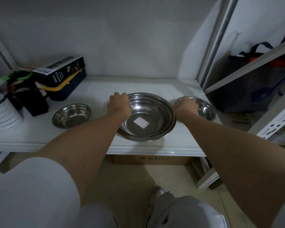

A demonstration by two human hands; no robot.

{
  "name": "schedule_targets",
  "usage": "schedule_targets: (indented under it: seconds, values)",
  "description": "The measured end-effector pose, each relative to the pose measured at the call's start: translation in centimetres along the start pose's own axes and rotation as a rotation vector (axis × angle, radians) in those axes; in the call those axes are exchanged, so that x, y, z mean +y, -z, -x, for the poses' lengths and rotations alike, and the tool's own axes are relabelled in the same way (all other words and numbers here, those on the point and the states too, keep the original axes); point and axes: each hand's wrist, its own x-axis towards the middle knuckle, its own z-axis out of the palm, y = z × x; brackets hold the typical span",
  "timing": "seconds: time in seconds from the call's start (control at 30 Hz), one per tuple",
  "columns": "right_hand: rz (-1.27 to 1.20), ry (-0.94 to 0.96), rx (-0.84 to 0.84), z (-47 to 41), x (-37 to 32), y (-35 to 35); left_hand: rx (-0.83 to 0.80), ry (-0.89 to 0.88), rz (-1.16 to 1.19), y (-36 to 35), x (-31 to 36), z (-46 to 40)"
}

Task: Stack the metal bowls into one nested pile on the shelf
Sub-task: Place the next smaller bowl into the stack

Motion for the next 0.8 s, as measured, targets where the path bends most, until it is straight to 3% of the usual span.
schedule_targets:
  seconds: [0.27, 0.4, 0.53, 0.67, 0.8]
  values:
    - [-0.02, -0.418, 0.073, -2.8, 5.7, 1.3, -0.115, -0.132, 0.26, -2.6, 8.0, -0.6]
    - [-0.144, -0.355, -0.006, -4.0, 8.5, 1.5, -0.137, -0.178, 0.334, -4.1, 10.9, -1.1]
    - [-0.446, -0.369, -0.025, -4.6, 9.9, 0.9, -0.144, -0.217, 0.357, -5.0, 12.8, -1.2]
    - [-0.583, -0.445, 0.045, -4.6, 9.8, 1.8, -0.145, -0.198, 0.365, -5.2, 12.8, -1.3]
    - [-0.567, -0.372, 0.158, -4.5, 8.9, 4.0, -0.163, -0.156, 0.434, -3.9, 12.9, -1.7]
